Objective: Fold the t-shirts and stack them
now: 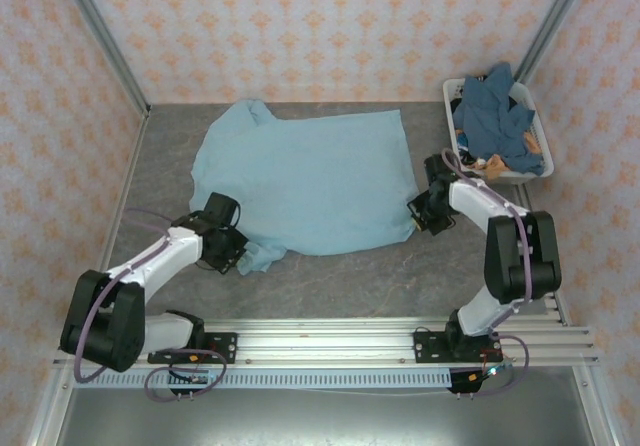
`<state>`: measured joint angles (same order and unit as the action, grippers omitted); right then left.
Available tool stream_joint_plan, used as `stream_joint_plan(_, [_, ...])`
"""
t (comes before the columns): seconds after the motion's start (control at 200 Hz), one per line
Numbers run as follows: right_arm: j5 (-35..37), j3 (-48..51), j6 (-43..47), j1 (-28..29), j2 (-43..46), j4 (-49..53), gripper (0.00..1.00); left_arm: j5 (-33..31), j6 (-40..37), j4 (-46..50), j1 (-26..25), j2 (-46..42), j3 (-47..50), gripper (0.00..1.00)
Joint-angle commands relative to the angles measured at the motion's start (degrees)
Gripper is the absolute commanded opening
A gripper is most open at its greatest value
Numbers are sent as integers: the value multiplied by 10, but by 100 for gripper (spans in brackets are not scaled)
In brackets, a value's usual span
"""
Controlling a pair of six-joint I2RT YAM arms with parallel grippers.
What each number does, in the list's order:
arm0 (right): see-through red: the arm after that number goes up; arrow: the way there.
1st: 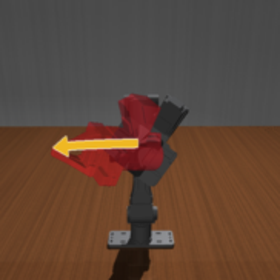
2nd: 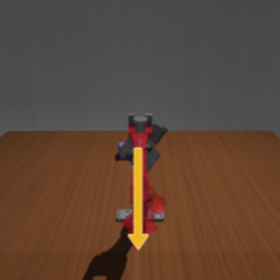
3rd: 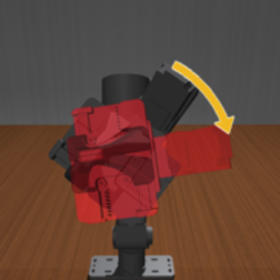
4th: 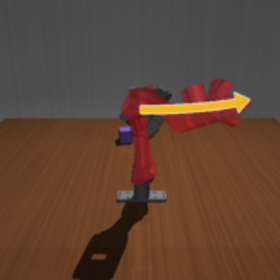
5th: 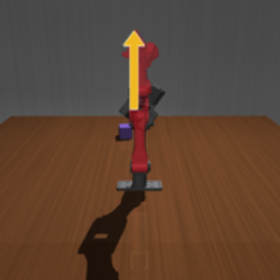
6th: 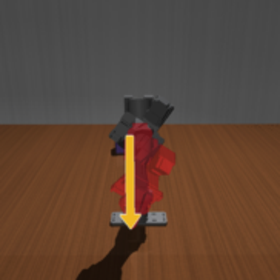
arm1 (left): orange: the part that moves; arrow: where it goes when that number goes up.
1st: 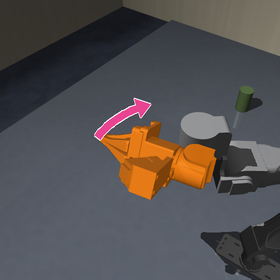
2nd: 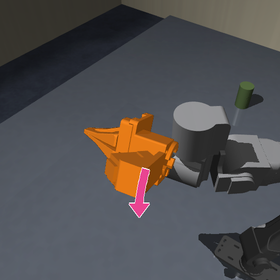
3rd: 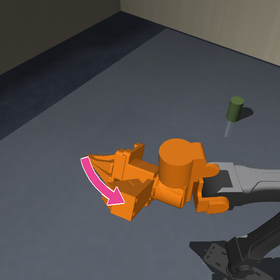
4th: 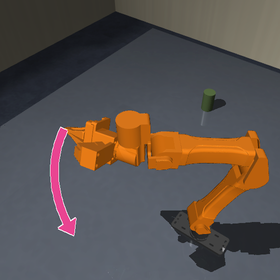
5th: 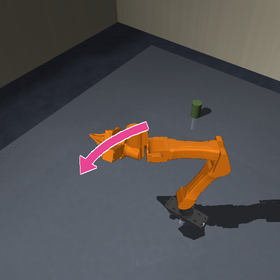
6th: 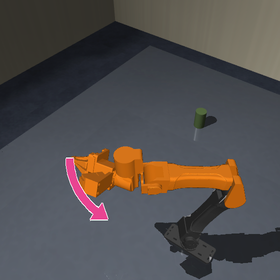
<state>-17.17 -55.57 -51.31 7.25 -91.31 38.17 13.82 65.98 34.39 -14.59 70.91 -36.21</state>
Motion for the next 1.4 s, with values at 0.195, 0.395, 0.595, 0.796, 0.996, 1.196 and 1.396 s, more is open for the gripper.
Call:
stream_joint_plan(0.195, [67, 51, -21, 8, 77, 88, 0, -80, 173, 189, -32, -197, 22, 0])
stream_joint_plan(0.395, [75, 59, -19, 8, 107, 131, 0, -68, 207, 271, -33, -272, 47, 0])
stream_joint_plan(0.595, [67, 65, -6, 7, 114, 160, 21, -72, 231, 309, -33, -329, 58, 0])
stream_joint_plan(0.796, [79, 89, 9, 8, 180, 185, 43, -66, 232, 340, -33, -346, 60, 0])
stream_joint_plan(0.996, [45, 147, 4, 7, 233, 151, 43, -69, 235, 358, -33, -369, 64, 0])
stream_joint_plan(1.196, [12, 178, -9, 8, 230, 124, 37, -69, 235, 346, -33, -370, 65, 0])
stream_joint_plan(1.396, [13, 204, -16, 8, 188, 57, 37, -69, 232, 346, -33, -370, 62, 0])
